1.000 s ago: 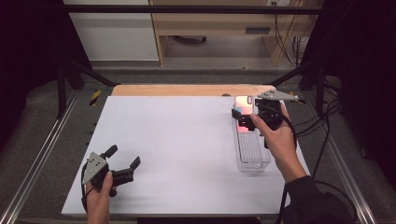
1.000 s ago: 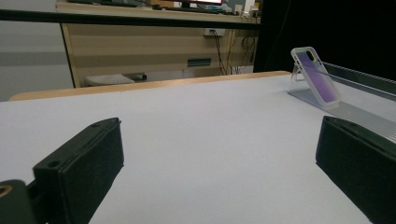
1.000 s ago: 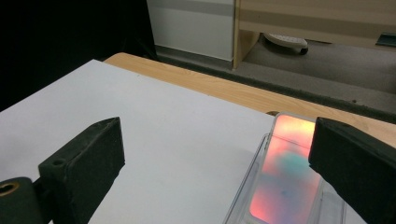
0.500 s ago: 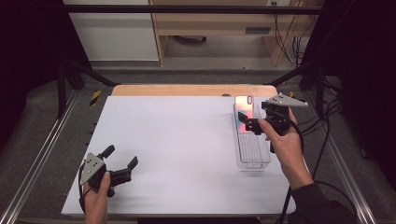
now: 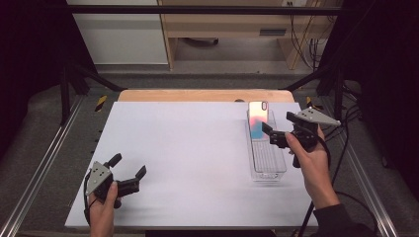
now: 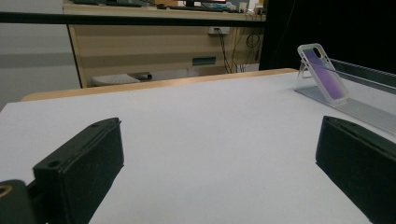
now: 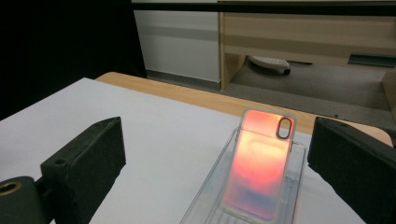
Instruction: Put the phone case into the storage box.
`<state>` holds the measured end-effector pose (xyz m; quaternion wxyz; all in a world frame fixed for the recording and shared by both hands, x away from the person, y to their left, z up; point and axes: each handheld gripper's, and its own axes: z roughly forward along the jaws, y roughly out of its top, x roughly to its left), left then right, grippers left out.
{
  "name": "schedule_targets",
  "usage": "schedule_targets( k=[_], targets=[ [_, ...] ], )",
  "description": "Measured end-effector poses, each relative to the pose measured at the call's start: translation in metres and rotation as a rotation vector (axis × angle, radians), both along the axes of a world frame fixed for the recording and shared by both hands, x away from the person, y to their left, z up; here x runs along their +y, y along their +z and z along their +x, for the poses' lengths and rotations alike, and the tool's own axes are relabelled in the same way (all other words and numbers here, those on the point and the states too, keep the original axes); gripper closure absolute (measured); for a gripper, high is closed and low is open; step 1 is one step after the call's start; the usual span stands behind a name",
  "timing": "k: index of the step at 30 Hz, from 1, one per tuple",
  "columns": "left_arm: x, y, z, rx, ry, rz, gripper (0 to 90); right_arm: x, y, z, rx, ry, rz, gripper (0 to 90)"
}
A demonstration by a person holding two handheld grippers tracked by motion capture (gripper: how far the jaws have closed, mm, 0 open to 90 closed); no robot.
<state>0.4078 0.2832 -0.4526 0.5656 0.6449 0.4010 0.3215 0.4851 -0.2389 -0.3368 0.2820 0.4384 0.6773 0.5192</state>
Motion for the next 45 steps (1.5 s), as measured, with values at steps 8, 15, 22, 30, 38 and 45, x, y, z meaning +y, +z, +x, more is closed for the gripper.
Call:
schedule_targets(
  k=[8,15,22,30,38,45],
  targets=[
    [0.001,0.001,-0.001,-0.001,0.004,0.005,0.6,-0.015,-0.003,-0.01,-0.033,-0.022,0.012,4.4],
    [0.003,0.002,-0.002,-0.005,0.008,0.004,0.6,-0.024,-0.005,-0.016,-0.048,-0.037,0.022,4.4],
    [0.006,0.003,-0.003,-0.007,0.013,0.0,0.5,-0.034,-0.01,-0.023,-0.062,-0.054,0.039,4.3],
    [0.006,0.004,-0.005,-0.009,0.009,0.007,0.5,-0.045,-0.017,-0.029,-0.066,-0.074,0.052,4.4],
    [0.004,0.004,-0.006,-0.008,0.001,0.013,0.6,-0.055,-0.027,-0.037,-0.087,-0.087,0.051,4.4],
    [0.002,0.003,-0.007,-0.007,-0.004,0.021,0.5,-0.064,-0.041,-0.045,-0.096,-0.097,0.048,4.4]
  ],
)
